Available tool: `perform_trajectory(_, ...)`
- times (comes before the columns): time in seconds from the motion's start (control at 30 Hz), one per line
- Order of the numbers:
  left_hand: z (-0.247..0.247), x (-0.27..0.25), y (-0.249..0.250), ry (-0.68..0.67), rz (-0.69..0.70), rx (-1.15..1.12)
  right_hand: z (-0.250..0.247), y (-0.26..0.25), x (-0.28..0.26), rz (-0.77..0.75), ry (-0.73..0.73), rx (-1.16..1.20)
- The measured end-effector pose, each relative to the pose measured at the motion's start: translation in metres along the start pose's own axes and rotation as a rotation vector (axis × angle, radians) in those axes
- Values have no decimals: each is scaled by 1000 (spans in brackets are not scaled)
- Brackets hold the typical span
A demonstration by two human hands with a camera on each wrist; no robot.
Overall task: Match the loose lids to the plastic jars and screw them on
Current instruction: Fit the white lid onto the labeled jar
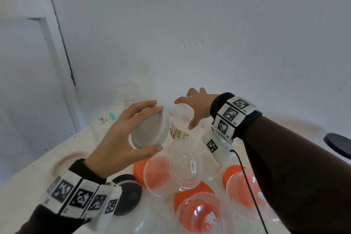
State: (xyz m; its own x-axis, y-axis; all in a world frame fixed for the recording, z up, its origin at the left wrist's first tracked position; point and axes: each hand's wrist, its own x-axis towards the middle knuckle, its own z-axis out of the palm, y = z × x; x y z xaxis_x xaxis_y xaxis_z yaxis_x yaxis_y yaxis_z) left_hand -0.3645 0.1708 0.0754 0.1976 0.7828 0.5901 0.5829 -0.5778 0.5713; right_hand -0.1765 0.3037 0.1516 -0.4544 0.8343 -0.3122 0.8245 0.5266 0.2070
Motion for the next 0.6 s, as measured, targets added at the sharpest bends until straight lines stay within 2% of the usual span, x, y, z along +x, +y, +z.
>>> perform_trajectory(0.37, 1, 0, 1, -2, 5, 5, 1, -6, -5, -21, 52, 114)
perform_trajectory(0.6, -8, -1, 10, 12, 36, 34, -2, -3, -25, -33, 237, 145)
